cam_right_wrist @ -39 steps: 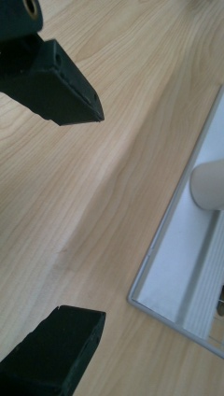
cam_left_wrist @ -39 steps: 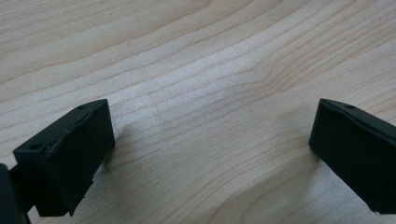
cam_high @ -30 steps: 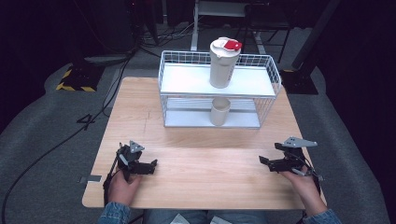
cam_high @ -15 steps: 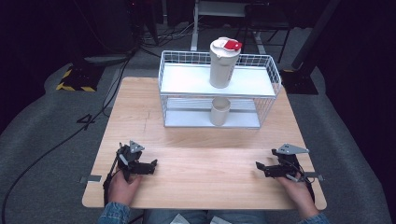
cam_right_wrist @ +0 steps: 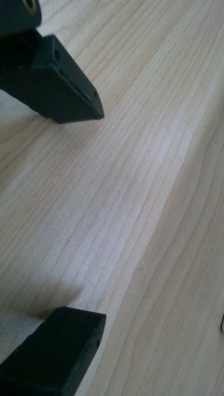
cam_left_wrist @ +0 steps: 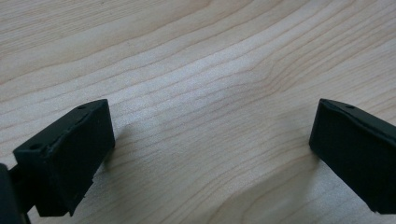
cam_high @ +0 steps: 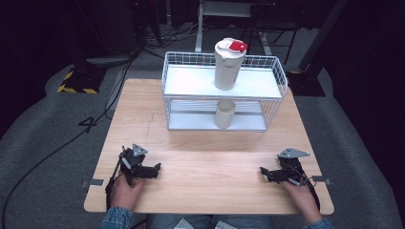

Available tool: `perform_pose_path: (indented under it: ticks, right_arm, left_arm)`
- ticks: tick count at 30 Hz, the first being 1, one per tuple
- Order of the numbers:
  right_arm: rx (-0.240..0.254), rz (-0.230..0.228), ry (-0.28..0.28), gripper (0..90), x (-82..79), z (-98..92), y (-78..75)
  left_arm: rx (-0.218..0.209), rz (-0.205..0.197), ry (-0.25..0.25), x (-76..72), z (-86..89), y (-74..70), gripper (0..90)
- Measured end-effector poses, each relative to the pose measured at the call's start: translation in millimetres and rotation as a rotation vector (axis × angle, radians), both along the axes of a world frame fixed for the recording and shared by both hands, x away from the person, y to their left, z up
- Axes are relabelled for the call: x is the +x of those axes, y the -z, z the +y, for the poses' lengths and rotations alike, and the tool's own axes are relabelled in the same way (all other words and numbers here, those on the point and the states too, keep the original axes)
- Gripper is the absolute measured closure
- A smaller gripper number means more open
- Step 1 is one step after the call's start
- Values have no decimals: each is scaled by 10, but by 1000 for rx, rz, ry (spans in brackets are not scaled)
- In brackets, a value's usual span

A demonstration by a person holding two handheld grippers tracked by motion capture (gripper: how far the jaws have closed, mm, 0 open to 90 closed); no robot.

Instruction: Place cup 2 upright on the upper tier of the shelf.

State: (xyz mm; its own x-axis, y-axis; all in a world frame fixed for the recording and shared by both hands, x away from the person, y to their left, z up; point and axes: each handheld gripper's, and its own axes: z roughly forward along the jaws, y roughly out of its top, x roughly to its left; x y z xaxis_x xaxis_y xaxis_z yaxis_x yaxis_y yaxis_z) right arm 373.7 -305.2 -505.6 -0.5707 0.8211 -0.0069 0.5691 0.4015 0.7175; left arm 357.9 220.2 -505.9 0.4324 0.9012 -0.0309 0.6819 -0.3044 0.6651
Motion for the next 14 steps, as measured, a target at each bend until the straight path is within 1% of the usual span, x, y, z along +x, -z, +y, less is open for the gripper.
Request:
perform_pose_path:
  ticks: [8,14]
  right_arm:
    - [-8,8,16,2,10,3,4]
    - [-9,8,21,2,7,3,3]
  left_arm:
    - [0,0,0,0,0,0,5]
    - [0,0,0,0,0,0,6]
